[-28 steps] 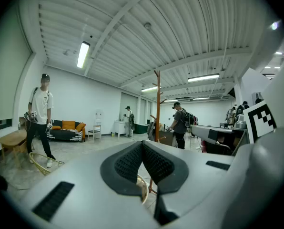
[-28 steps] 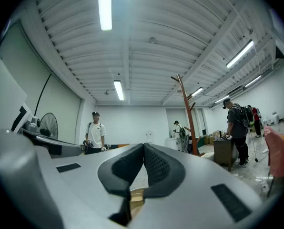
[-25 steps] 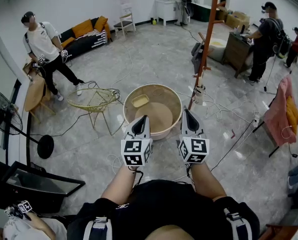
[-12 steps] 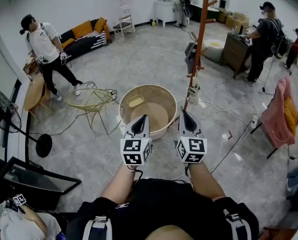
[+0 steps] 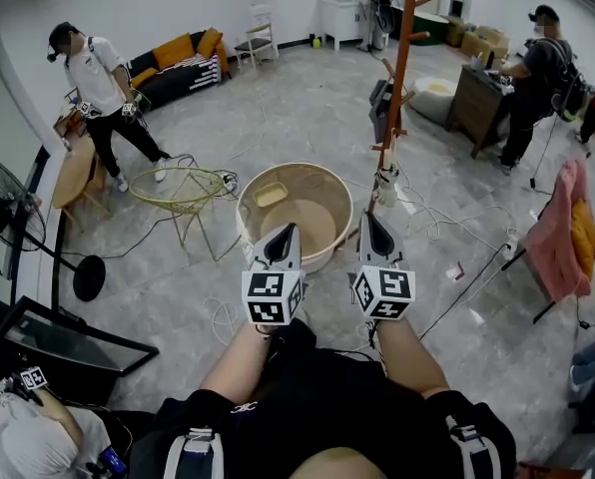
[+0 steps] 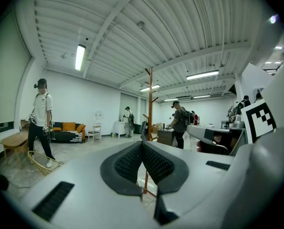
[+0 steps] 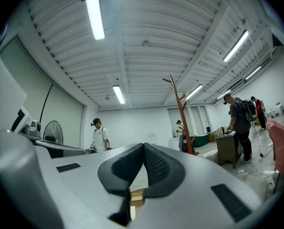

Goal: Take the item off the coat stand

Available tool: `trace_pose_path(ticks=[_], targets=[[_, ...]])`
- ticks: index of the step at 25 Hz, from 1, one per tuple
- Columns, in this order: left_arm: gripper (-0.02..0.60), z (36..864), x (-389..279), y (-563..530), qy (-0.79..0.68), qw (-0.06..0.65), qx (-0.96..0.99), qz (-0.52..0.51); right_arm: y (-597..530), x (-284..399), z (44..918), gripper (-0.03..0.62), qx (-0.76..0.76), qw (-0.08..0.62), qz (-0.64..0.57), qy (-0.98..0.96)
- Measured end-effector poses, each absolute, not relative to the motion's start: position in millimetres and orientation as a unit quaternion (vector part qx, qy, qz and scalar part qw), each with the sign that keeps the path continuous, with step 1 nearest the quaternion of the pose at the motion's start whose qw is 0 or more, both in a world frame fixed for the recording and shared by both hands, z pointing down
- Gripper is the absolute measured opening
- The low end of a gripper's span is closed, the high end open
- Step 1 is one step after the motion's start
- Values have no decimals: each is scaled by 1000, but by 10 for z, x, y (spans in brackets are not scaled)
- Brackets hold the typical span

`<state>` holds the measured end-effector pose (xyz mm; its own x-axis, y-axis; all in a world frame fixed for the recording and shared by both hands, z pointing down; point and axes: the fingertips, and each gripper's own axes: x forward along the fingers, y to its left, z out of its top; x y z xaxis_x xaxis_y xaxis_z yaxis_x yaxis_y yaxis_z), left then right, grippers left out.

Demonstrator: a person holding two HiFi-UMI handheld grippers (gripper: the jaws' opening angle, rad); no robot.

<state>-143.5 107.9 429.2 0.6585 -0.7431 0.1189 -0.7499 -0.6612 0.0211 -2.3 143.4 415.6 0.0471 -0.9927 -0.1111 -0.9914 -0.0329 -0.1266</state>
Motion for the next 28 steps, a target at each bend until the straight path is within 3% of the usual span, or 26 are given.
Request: trace_pose_path(ticks=[14, 28], targets=[[17, 4510, -883, 394, -388, 35, 920, 47, 760, 489, 4384, 17, -735, 62, 15, 675], [17, 4627, -125, -1445, -371, 36, 926, 60, -1041, 1251, 4517, 17, -747, 72, -7, 661]])
